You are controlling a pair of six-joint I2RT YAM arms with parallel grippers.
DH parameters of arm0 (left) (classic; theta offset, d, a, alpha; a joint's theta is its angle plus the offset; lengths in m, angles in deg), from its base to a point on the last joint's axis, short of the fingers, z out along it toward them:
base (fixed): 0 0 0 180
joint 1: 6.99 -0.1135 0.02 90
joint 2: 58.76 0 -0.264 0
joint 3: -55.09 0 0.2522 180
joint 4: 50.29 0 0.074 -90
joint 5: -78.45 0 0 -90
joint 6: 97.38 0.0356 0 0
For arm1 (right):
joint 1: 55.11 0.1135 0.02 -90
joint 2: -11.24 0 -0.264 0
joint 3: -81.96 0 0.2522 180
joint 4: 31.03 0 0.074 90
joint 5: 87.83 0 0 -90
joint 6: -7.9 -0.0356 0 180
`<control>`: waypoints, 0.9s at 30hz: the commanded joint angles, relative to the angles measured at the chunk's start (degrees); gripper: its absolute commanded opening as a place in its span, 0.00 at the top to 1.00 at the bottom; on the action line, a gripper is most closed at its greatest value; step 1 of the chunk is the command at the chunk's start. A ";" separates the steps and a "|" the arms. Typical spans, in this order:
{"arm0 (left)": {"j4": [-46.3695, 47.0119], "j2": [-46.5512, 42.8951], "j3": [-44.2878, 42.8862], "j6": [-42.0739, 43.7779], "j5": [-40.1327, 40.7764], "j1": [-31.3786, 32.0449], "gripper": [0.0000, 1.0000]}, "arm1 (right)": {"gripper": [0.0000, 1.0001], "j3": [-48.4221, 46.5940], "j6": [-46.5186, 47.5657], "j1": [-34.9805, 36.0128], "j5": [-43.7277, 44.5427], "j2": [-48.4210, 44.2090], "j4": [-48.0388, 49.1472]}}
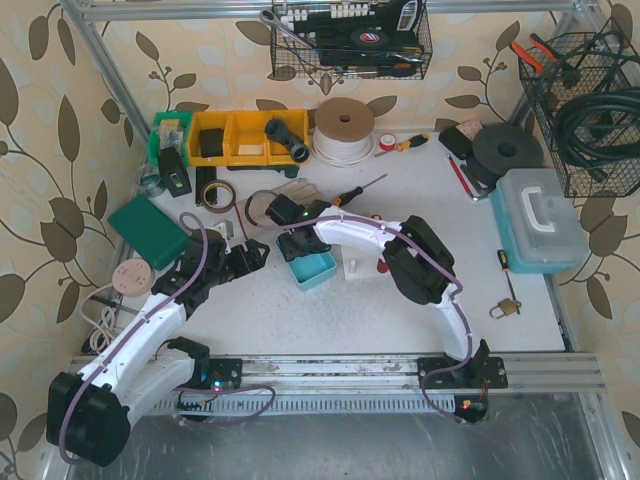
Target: Install the large spring
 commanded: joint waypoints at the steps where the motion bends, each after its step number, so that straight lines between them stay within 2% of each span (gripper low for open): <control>1: 2.01 0.32 0.13 0.28 -0.66 -0.84 0.07 | 0.34 -1.15 0.42 0.30 -0.27 3.38 0.75; 10: 1.99 0.37 0.15 0.37 -0.75 -0.89 0.07 | 0.45 -0.65 3.13 0.38 0.51 4.91 1.74; 13: 2.04 0.44 0.17 0.37 -0.76 -0.93 0.07 | 0.53 -0.18 3.23 0.30 0.40 4.52 1.49; 19: 1.68 0.33 -0.04 0.37 -0.78 -0.99 0.07 | 0.75 0.88 7.31 0.33 -0.84 1.83 1.63; 24: -0.44 -1.93 -0.96 0.85 -1.36 -1.36 0.10 | 0.82 0.96 14.00 0.31 -2.33 -3.30 1.91; 27: -1.96 -4.13 -1.80 1.45 -1.99 -1.37 0.11 | 0.83 1.12 17.30 0.31 -3.58 -6.82 1.61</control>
